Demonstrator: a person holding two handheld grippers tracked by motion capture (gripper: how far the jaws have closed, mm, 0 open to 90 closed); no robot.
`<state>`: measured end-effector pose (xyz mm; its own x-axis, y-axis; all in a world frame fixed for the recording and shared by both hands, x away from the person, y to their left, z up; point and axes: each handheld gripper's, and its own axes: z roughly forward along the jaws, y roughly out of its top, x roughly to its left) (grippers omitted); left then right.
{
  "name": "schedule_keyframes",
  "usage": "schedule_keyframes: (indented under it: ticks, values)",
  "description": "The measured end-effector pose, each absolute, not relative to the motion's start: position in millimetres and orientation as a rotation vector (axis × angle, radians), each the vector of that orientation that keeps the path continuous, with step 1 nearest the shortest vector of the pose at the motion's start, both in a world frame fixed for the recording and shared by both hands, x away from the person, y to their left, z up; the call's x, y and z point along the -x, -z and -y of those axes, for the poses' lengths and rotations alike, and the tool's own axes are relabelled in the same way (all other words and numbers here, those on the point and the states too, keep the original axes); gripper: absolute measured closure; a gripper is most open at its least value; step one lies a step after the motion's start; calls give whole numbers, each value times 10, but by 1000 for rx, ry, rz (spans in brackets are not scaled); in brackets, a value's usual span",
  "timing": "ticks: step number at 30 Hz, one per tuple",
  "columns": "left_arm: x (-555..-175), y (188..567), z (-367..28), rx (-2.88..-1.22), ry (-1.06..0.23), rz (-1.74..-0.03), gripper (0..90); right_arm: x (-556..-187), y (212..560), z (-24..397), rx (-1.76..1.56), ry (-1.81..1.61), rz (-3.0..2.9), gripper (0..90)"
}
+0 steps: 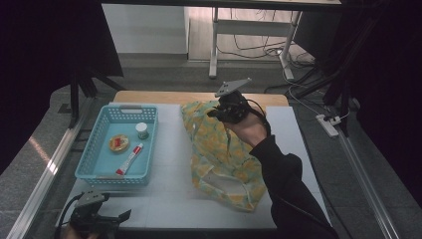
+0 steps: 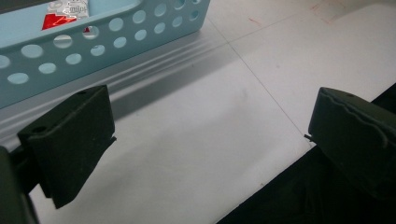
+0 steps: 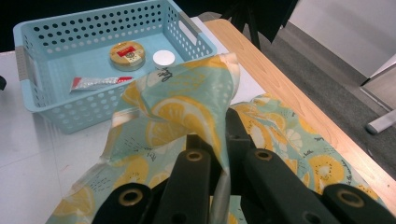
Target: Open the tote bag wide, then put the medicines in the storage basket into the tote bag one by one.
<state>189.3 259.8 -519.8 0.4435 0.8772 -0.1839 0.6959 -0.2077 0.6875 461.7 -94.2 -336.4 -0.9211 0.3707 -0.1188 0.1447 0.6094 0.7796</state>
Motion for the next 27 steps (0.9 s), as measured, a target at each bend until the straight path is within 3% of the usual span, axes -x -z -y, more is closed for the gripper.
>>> schedule_keyframes:
  ticks: [27]
  values:
    - [-1890,5081,-2676,-1917,-351,-1295,0,-4614,3456,917,-421,-1237,-2587,895]
